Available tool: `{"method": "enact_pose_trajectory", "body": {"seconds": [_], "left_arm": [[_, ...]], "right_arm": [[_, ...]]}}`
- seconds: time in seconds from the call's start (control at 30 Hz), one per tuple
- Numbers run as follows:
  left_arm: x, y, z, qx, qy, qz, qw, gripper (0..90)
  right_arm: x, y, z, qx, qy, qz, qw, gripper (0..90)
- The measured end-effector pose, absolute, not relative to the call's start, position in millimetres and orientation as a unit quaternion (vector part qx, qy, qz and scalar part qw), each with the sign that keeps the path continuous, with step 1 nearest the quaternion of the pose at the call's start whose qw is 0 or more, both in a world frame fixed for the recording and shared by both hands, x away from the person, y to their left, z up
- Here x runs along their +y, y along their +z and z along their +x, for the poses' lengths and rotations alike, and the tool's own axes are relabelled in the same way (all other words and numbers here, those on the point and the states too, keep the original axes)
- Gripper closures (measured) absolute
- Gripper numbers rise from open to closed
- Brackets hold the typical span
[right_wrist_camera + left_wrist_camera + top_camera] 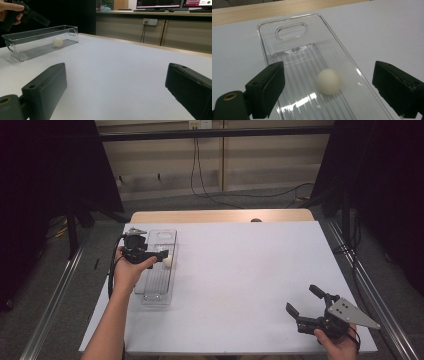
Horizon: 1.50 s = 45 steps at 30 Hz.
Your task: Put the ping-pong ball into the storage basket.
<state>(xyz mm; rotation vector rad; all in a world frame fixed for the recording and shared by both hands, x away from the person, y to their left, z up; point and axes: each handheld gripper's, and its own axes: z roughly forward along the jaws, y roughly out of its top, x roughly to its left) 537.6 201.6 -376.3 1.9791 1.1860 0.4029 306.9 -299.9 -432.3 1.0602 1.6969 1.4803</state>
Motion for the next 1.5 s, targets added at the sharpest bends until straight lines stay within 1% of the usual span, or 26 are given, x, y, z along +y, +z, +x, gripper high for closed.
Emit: {"method": "enact_pose_trajectory", "body": {"seconds": [0.1, 0.17, 0.27, 0.4, 0.8, 0.87, 1.5], "left_arm": [[200.6, -376.4, 534.2, 0.470, 0.152, 0.770, 0.405, 10.7], [202.6, -374.7, 532.6, 0.457, 0.154, 0.781, 0.398, 10.0], [200.9, -374.0, 528.8, 0.459, 0.154, 0.769, 0.417, 9.9], [203.0, -373.9, 525.8, 0.450, 0.157, 0.772, 0.420, 9.8], [210.7, -372.8, 513.3, 0.444, 0.159, 0.758, 0.451, 9.0], [213.0, -372.6, 510.9, 0.436, 0.162, 0.764, 0.448, 8.9], [231.1, -371.1, 490.3, 0.430, 0.172, 0.745, 0.480, 8.8]], "right_arm": [[-300.2, -431.4, 307.0, 0.643, 0.565, 0.404, 0.323, 3.2], [-300.6, -431.7, 307.4, 0.645, 0.565, 0.404, 0.320, 3.2], [-300.7, -432.0, 308.0, 0.645, 0.564, 0.403, 0.321, 3.2], [-300.8, -432.0, 308.1, 0.641, 0.565, 0.405, 0.325, 3.2], [-301.2, -432.1, 307.0, 0.643, 0.564, 0.405, 0.322, 3.2], [-301.2, -432.3, 307.2, 0.644, 0.564, 0.404, 0.321, 3.2], [-300.8, -432.4, 307.5, 0.646, 0.563, 0.405, 0.320, 3.2]]}}
